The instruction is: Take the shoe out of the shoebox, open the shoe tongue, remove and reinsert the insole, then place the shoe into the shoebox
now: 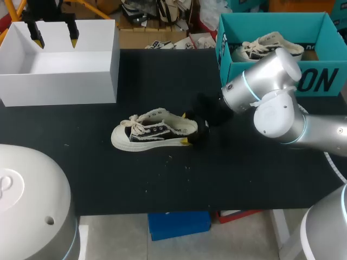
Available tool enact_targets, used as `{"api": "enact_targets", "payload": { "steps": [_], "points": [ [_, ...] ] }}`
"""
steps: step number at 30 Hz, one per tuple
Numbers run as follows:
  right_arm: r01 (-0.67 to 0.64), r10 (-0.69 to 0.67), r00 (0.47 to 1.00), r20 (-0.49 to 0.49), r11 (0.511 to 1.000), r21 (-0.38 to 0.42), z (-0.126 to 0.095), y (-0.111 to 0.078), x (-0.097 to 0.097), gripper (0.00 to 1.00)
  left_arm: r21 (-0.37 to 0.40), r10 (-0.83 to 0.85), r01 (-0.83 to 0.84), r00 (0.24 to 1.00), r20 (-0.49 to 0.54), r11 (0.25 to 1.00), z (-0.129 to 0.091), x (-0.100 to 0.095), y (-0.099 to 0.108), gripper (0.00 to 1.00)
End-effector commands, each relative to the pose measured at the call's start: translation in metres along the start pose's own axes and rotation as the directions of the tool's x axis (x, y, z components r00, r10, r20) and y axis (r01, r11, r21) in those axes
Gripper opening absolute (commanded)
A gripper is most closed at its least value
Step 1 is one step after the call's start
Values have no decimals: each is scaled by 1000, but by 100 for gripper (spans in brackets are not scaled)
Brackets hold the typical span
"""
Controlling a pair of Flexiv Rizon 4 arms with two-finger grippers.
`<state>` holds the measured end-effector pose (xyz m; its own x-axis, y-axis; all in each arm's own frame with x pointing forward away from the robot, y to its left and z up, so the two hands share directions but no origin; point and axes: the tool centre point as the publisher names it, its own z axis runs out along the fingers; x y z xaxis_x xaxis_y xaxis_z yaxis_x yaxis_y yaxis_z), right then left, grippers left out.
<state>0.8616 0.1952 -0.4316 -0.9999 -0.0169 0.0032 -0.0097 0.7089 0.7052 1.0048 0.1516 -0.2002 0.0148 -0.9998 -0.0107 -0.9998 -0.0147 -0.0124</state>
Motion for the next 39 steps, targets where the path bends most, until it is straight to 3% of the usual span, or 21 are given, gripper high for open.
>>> {"api": "enact_targets", "payload": {
  "steps": [1, 6, 12, 18, 33, 39],
  "points": [
    [-1, 1, 1000, -1, 1000, 3, -1, 1, 0, 0, 25, -51, 50, 999, 21, 998, -9, 22, 17, 100],
    [-1, 1, 1000, -1, 1000, 3, -1, 1, 0, 0, 25, -152, 151, 988, 28, 988, -8, 55, 50, 100],
    [-1, 1, 1000, -1, 1000, 3, -1, 1, 0, 0, -4, -245, 245, 970, 7, 970, -6, 112, 110, 100],
    [-1, 1, 1000, -1, 1000, 3, -1, 1, 0, 0, -14, -245, 246, 968, 61, 969, 4, 159, 163, 100],
    [-1, 1, 1000, -1, 1000, 3, -1, 1, 0, 0, 4, -218, 219, 973, 71, 976, 12, 155, 158, 100],
    [-1, 1, 1000, -1, 1000, 3, -1, 1, 0, 0, -24, -116, 118, 991, 64, 993, 25, 178, 160, 100]
  ]
}}
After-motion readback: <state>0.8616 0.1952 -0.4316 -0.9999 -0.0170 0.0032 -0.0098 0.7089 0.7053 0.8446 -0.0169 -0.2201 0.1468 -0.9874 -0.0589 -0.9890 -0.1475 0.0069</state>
